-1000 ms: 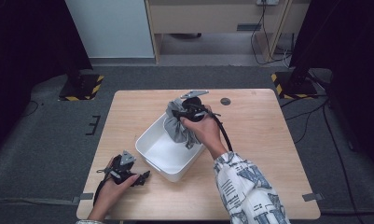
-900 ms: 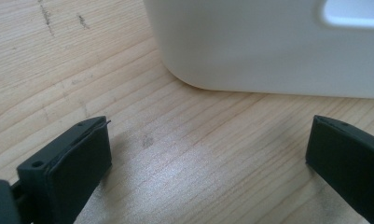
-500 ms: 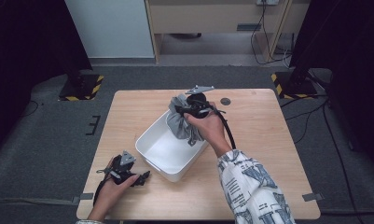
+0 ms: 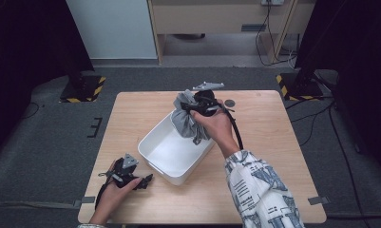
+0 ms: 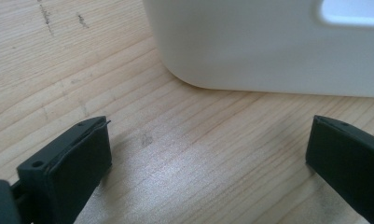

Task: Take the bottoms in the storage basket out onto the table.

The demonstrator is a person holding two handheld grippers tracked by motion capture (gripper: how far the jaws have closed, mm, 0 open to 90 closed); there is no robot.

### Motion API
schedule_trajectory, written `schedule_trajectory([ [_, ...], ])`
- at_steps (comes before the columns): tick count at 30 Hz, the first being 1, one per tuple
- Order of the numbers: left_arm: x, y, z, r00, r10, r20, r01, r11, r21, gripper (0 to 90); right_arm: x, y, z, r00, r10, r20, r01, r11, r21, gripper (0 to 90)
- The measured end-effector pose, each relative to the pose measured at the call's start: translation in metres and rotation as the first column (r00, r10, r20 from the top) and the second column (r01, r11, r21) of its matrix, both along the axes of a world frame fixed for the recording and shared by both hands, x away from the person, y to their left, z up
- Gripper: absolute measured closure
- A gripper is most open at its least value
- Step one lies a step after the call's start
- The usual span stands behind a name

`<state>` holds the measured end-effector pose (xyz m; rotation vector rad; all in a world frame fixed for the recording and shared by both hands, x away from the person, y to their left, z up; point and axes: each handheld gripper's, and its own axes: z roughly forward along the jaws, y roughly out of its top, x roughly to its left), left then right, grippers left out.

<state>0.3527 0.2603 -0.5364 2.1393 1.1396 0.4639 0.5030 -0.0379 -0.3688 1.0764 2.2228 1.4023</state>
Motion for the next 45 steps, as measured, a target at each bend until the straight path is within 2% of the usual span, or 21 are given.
schedule_trajectory([
  [12,0.0,0.0,0.0,1.0,0.0,0.0,0.0,1.0,0.0,0.0,-0.003,-0.013,0.012,0.9999,-0.012,0.01,0.012,1.0,0.011,61.7],
  [34,0.0,0.0,0.0,1.0,0.0,0.0,0.0,1.0,0.0,0.0,-0.004,-0.029,0.02,0.9995,-0.028,0.015,0.028,0.999,0.031,61.7],
  [45,0.0,0.0,0.0,1.0,0.0,0.0,0.0,1.0,-0.001,0.0,-0.008,-0.043,0.03,0.9987,-0.036,0.036,0.035,0.999,0.032,61.7],
])
